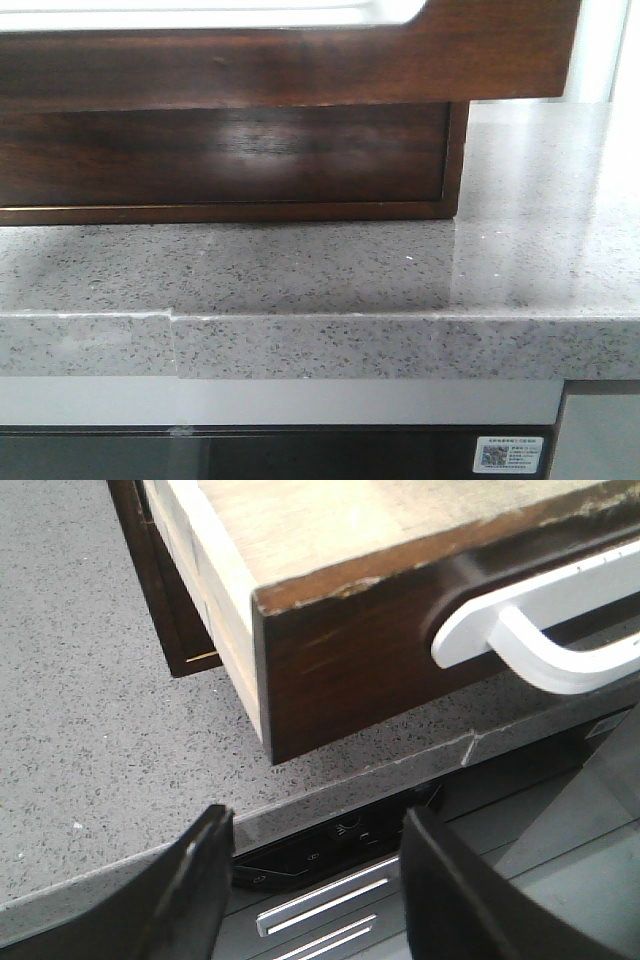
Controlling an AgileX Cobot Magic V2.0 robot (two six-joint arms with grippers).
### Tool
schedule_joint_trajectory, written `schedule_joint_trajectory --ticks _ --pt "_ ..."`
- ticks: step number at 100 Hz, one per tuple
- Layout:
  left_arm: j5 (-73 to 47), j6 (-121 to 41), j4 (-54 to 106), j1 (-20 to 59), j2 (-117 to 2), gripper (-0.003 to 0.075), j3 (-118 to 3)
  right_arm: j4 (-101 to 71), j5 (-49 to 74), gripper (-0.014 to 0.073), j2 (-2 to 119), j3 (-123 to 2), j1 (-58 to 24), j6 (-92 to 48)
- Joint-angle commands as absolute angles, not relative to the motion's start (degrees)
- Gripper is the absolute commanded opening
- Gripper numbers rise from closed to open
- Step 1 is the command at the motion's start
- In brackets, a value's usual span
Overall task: Put scissors in drawer with both arms
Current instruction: 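Lower the scissors into the open drawer and open the right gripper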
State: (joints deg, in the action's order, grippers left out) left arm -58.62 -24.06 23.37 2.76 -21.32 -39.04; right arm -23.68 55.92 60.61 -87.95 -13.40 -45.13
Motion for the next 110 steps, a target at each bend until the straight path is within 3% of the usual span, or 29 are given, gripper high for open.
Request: schedule_joint_trajectory --ticks 1,23,45,75,110 --pt "-55.15 -23.41 25.00 3.23 -21.81 0.0355 -40.65 -26.83 52.35 -0.0009 60.40 -89.66 -17.08 -51.37" --pt "-55.15 -23.41 25.00 3.23 -21.81 0.0355 -40.65 -27.07 53.53 -0.0009 65.16 -89.66 -25.91 -59.52" --pt "-55.15 -23.41 25.00 3.23 -21.81 0.0355 -40.65 -26.64 53.68 -0.0009 71.71 -89.66 -29.79 -65.26" --pt "-55.15 -23.41 25.00 3.23 -21.81 0.0355 -40.65 -13.98 49.83 -0.0009 79.81 -89.66 -37.07 -65.92" --pt "-55.15 -23.41 25.00 3.23 -21.81 0.0355 -40.65 -7.48 47.10 -0.0001 83.29 -89.66 -37.72 -65.05"
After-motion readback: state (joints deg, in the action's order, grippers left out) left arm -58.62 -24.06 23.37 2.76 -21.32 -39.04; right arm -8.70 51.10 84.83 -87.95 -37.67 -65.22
